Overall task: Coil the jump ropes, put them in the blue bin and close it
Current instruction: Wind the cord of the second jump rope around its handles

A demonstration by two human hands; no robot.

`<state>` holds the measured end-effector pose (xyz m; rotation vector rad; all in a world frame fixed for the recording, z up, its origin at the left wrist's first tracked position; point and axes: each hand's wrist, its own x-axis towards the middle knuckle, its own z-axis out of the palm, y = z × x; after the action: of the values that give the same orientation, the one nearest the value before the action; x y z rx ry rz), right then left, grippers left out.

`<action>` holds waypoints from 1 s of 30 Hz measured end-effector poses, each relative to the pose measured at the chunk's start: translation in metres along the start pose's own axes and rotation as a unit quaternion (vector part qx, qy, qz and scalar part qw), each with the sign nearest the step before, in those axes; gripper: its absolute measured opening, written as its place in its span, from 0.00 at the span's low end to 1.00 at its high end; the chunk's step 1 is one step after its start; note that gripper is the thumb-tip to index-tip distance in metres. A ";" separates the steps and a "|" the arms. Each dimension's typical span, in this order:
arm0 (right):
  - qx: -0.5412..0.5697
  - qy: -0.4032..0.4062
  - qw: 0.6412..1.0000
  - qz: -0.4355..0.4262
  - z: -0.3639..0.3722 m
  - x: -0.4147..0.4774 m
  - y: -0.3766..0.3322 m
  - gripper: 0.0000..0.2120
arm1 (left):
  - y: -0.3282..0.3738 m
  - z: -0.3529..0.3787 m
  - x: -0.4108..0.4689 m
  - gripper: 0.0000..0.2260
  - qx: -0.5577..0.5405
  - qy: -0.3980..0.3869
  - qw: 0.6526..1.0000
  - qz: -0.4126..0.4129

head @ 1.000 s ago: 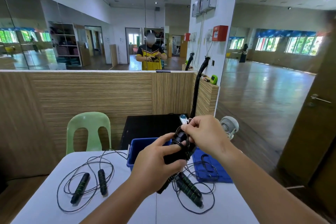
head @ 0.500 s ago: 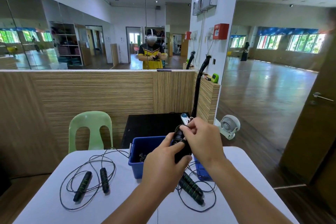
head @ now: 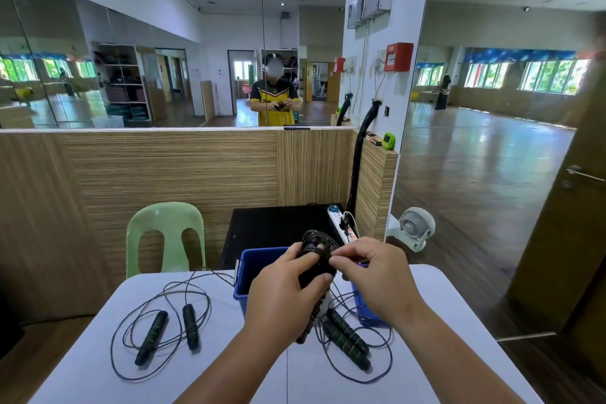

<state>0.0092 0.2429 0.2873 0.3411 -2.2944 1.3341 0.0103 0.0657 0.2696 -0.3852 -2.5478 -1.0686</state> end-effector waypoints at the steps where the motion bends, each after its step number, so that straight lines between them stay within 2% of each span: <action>1: -0.001 0.003 1.000 0.005 0.000 0.000 0.000 0.05 | 0.000 0.000 -0.001 0.12 0.000 0.001 1.000 0.002; 7: -0.025 0.036 0.999 0.016 0.013 -0.004 -0.001 0.06 | -0.002 0.003 -0.003 0.15 0.013 0.002 1.000 -0.011; 11: 0.005 -0.020 1.000 0.010 0.011 -0.006 -0.003 0.09 | -0.012 0.002 -0.001 0.14 0.028 -0.003 0.999 -0.017; 16: -0.081 -0.030 0.995 -0.045 0.011 -0.008 -0.009 0.04 | -0.011 0.005 -0.005 0.14 0.030 0.008 1.000 -0.003; 18: -0.087 -0.018 0.995 -0.037 0.013 -0.008 -0.010 0.02 | -0.006 0.005 -0.006 0.13 0.043 0.005 0.999 -0.001; 21: -0.131 0.003 0.990 -0.045 0.021 -0.009 -0.010 0.05 | -0.001 0.006 -0.006 0.11 0.071 0.001 0.997 0.006; 24: -0.099 0.026 0.995 -0.023 0.028 -0.012 -0.011 0.08 | 0.000 0.006 -0.003 0.10 0.071 0.008 0.997 0.004; 30: -0.069 -0.076 0.993 0.061 0.025 -0.006 -0.012 0.10 | 0.002 0.006 -0.004 0.09 0.041 -0.004 0.999 0.015</action>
<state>0.0127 0.2156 0.2826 0.2697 -2.5554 1.2351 0.0130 0.0714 0.2653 -0.4049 -2.5749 -0.9505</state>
